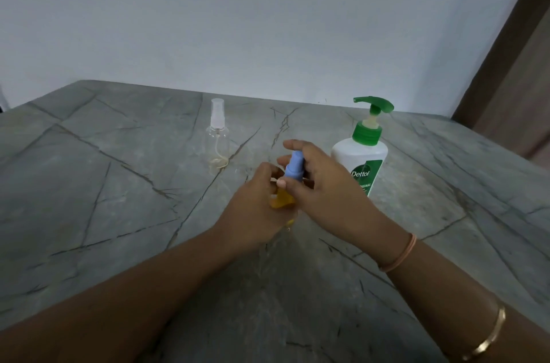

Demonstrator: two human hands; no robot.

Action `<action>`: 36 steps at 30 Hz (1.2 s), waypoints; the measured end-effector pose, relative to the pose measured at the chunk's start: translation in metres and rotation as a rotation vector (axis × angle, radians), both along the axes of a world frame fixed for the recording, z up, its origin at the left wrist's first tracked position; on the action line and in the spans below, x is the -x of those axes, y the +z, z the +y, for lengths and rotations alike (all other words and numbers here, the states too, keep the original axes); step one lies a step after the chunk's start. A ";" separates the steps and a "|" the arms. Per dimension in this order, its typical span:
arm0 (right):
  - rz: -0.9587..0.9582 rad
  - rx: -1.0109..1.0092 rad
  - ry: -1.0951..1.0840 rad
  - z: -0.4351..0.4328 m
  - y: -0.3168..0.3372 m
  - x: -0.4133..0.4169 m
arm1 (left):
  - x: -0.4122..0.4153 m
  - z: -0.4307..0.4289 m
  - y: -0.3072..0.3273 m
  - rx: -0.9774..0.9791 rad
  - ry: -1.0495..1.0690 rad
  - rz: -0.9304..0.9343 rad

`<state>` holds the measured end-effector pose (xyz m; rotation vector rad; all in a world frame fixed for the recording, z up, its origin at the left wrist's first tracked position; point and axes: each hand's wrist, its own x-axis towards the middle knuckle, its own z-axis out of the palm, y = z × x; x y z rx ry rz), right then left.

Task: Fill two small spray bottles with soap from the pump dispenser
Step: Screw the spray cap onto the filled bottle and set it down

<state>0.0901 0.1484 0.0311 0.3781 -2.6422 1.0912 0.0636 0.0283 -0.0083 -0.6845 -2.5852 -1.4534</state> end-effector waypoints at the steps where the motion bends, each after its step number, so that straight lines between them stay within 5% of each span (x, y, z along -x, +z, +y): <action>1: -0.011 0.062 0.022 0.002 -0.001 0.002 | 0.000 0.000 0.002 -0.011 -0.014 -0.025; 15: 0.190 0.170 -0.090 0.002 -0.021 0.007 | 0.002 0.003 -0.002 0.022 0.034 0.004; 23: -0.067 0.224 0.149 0.018 -0.010 0.009 | 0.010 -0.006 0.000 -0.047 -0.092 -0.124; 36: 0.007 0.250 0.017 0.011 -0.015 0.008 | 0.011 -0.005 -0.002 0.044 -0.066 -0.044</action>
